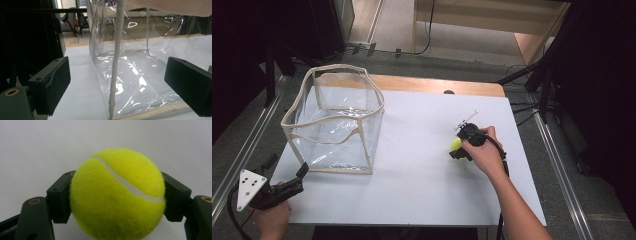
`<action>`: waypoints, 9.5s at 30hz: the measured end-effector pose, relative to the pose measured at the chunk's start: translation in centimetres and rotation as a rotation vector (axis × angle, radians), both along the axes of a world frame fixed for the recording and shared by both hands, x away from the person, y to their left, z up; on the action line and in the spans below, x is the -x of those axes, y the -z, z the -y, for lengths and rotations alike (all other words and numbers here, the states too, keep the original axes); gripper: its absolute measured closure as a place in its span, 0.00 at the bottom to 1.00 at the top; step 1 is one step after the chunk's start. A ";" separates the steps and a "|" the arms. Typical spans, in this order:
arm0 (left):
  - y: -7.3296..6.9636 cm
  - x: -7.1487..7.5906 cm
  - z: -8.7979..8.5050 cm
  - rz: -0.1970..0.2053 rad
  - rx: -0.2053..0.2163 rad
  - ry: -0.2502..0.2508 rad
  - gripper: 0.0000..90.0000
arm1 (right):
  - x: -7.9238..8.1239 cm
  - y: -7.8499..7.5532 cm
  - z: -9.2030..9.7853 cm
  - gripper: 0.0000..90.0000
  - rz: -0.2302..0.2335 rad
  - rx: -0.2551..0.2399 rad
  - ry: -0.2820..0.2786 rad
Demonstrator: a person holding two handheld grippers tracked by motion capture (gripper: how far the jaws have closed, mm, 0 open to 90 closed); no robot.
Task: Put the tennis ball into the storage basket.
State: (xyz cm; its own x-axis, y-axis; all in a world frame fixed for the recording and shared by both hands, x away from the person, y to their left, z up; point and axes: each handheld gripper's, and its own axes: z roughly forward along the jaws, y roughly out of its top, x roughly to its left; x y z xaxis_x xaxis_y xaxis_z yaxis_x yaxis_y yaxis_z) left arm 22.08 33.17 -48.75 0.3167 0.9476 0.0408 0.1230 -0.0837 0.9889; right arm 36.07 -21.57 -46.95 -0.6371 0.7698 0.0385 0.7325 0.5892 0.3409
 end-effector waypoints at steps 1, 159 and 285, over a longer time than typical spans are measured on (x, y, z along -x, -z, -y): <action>0.0 0.0 0.0 0.000 0.000 0.000 0.08 | 0.0 -0.1 -0.2 0.26 -0.003 -0.002 -0.007; 0.0 -0.1 -0.2 -0.002 0.025 0.006 0.08 | -5.1 -18.6 -19.1 0.26 0.127 -0.146 -0.382; 0.0 -0.2 -0.3 -0.003 0.030 0.005 0.08 | -4.2 -15.6 -18.5 0.00 0.143 -0.140 -0.330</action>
State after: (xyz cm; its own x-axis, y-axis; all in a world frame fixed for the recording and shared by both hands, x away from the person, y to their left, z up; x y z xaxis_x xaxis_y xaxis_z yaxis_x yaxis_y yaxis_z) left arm 22.25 33.42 -48.71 0.3220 0.9467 0.0119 0.1254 -0.0551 0.9906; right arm 40.27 -3.09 -31.34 -0.8561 0.5164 0.0218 0.4509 0.7257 0.5197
